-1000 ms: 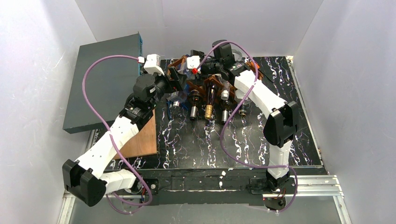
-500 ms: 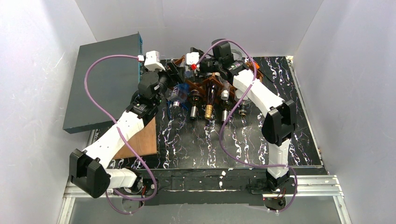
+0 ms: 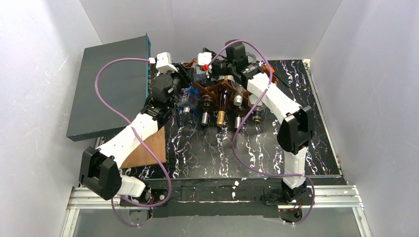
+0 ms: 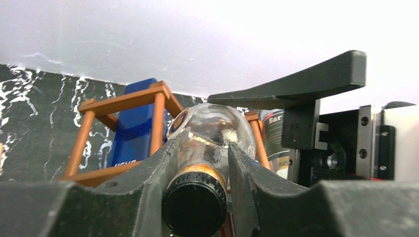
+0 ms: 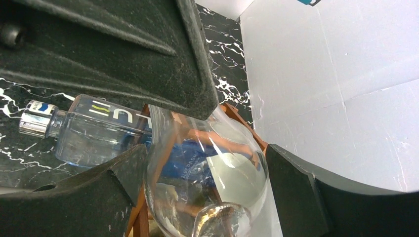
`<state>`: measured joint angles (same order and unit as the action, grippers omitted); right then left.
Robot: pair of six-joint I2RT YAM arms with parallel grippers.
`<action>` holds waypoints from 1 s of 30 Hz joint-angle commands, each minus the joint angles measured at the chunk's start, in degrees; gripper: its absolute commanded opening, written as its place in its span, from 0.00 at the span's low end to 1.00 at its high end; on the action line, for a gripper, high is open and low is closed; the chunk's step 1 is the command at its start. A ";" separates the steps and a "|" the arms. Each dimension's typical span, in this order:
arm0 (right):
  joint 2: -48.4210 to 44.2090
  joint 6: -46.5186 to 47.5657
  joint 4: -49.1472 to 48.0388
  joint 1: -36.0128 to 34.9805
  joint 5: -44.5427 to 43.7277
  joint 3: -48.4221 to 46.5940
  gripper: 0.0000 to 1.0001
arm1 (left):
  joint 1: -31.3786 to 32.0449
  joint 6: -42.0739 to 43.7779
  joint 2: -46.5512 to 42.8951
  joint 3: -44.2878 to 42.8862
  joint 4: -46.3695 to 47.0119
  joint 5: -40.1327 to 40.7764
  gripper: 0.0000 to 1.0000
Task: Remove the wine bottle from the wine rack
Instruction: Pick up the wine bottle from the wine rack.
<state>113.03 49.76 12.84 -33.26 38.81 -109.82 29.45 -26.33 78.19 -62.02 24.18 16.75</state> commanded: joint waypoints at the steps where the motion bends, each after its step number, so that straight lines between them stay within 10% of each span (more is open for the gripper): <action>1: 0.22 -2.82 -1.16 2.14 -2.88 -2.42 0.72 | 0.17 1.24 1.02 -2.04 4.92 1.98 0.27; 7: -0.53 -3.44 -0.78 2.14 -2.66 -2.25 0.75 | 0.17 3.82 2.15 -3.00 8.14 -0.18 0.00; 13: -2.41 -9.90 -4.32 2.42 -5.69 -3.67 0.98 | 0.19 6.38 3.78 -7.01 10.14 -2.33 0.00; 30: -9.28 -29.51 -4.36 9.81 3.27 -9.99 1.00 | -0.71 14.07 10.83 -20.71 10.37 -6.15 0.00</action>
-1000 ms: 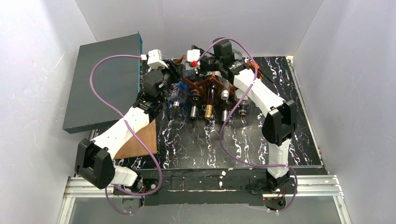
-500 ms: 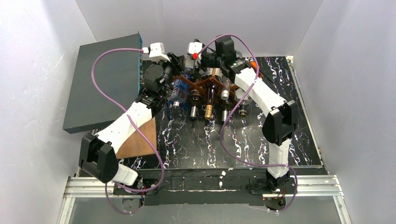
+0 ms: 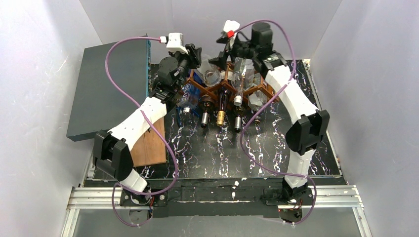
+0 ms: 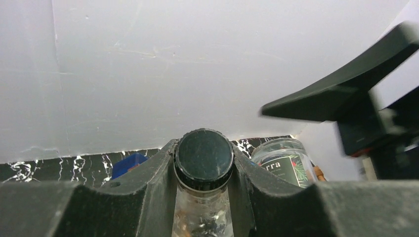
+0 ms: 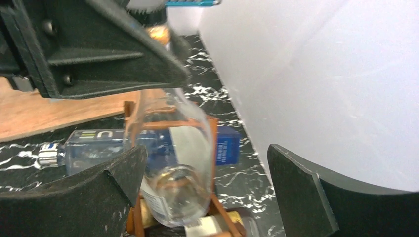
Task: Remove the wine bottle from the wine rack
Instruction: Pick up the wine bottle from the wine rack.
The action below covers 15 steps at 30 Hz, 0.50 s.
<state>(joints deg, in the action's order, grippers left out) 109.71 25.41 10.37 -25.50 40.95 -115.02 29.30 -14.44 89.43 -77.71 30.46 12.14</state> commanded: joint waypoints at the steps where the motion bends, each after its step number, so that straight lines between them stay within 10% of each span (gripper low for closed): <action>1: -6.49 -5.66 -0.35 2.19 1.28 -5.18 1.00 | -0.54 2.38 -0.13 -5.58 4.01 -1.92 0.00; 15: -15.82 -8.41 12.88 2.37 3.72 0.80 1.00 | -0.56 6.94 1.78 -13.10 0.74 -6.58 0.00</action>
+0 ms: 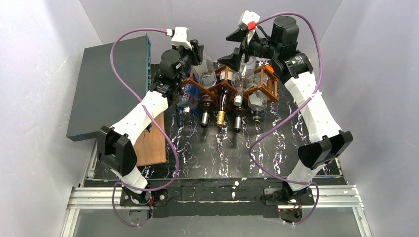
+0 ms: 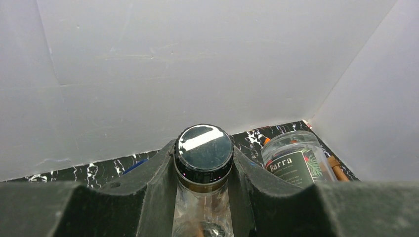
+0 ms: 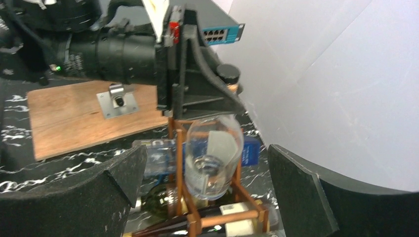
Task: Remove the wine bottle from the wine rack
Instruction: Pick up the wine bottle from the wine rack.
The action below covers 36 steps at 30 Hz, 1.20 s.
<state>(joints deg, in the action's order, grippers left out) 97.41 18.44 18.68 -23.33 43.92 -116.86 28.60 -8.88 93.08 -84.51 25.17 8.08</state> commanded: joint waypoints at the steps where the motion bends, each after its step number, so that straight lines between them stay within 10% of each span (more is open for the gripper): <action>1: -4.25 -1.20 5.29 0.30 0.59 3.35 1.00 | 0.14 1.63 -1.66 -7.15 5.77 -2.87 0.00; 36: -23.01 -5.39 8.83 8.74 4.63 27.20 1.00 | 0.70 2.40 -0.68 -25.51 -5.29 -12.24 0.00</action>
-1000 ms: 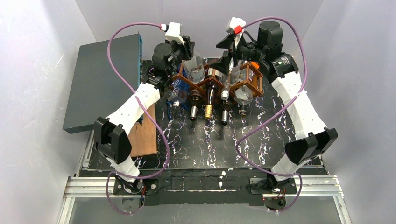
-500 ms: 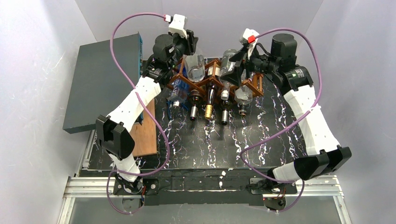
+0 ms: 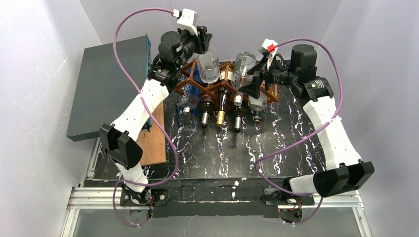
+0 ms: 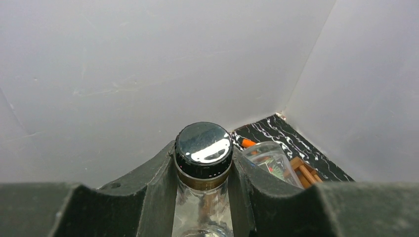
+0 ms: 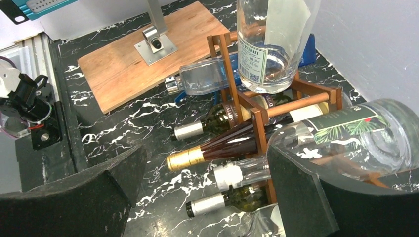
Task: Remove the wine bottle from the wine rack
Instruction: Pick up the wine bottle from the wine rack.
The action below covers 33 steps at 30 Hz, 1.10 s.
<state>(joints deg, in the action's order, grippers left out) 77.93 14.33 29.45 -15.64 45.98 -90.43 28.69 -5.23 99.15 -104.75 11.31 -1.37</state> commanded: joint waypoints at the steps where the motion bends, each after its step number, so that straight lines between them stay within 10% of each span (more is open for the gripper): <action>1: -3.96 -1.36 -1.90 1.36 2.92 1.05 1.00 | 0.73 -1.28 -7.40 -5.10 7.84 -3.60 0.00; 33: -16.88 1.41 6.03 18.52 11.60 10.81 1.00 | 15.16 -8.80 -45.31 28.91 -9.29 -20.21 0.00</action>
<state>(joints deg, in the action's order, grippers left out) 63.92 14.98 34.44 -0.01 54.57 -80.71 40.14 -12.16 57.80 -78.63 -5.56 -19.90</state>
